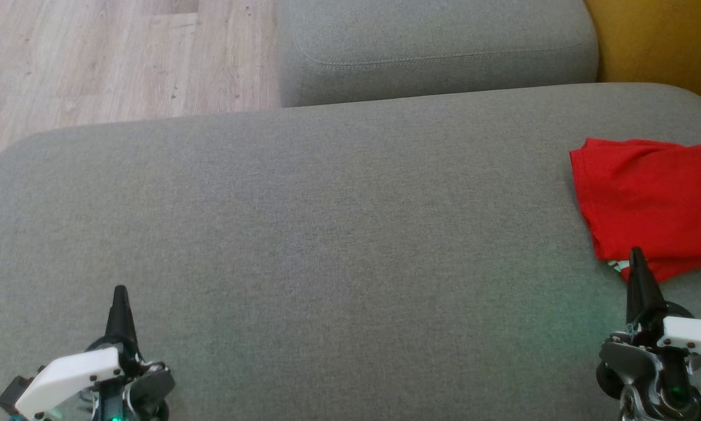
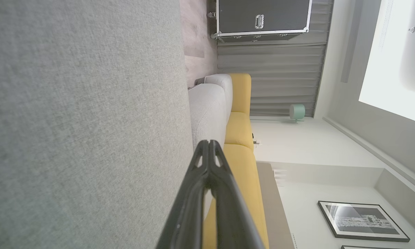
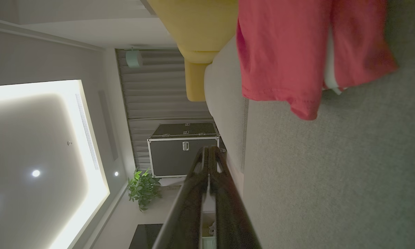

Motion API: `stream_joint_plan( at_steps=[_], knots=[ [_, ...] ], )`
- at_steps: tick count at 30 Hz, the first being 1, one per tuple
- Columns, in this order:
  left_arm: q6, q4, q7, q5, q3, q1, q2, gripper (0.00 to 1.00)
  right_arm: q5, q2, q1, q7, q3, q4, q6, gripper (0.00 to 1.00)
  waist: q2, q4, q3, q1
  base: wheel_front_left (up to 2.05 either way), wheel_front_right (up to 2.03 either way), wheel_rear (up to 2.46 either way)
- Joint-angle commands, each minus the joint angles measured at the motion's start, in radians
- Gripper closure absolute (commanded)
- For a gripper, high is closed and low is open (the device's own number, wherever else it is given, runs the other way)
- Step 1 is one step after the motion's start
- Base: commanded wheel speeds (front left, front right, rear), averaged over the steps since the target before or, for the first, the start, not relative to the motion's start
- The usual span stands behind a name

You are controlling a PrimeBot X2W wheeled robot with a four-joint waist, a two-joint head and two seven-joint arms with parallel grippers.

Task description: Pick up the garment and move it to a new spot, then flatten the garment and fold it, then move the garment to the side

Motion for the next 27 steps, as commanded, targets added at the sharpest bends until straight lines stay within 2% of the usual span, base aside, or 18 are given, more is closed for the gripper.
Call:
stream_joint_plan(
  at_steps=[1,27],
  knots=[
    [-0.007,-0.029,0.008,0.002,0.042,-0.049,0.009,1.0,0.008,-0.005,-0.052,0.004,0.02,-0.038,-0.001,1.0,-0.0001,0.0,0.0,0.0,0.0,0.0,0.0],
    [-0.007,-0.028,0.015,0.01,0.051,-0.05,0.002,1.0,0.007,-0.004,-0.052,0.005,0.019,-0.038,-0.001,1.0,-0.0001,0.0,0.0,0.0,0.0,0.0,0.0]
  ],
)
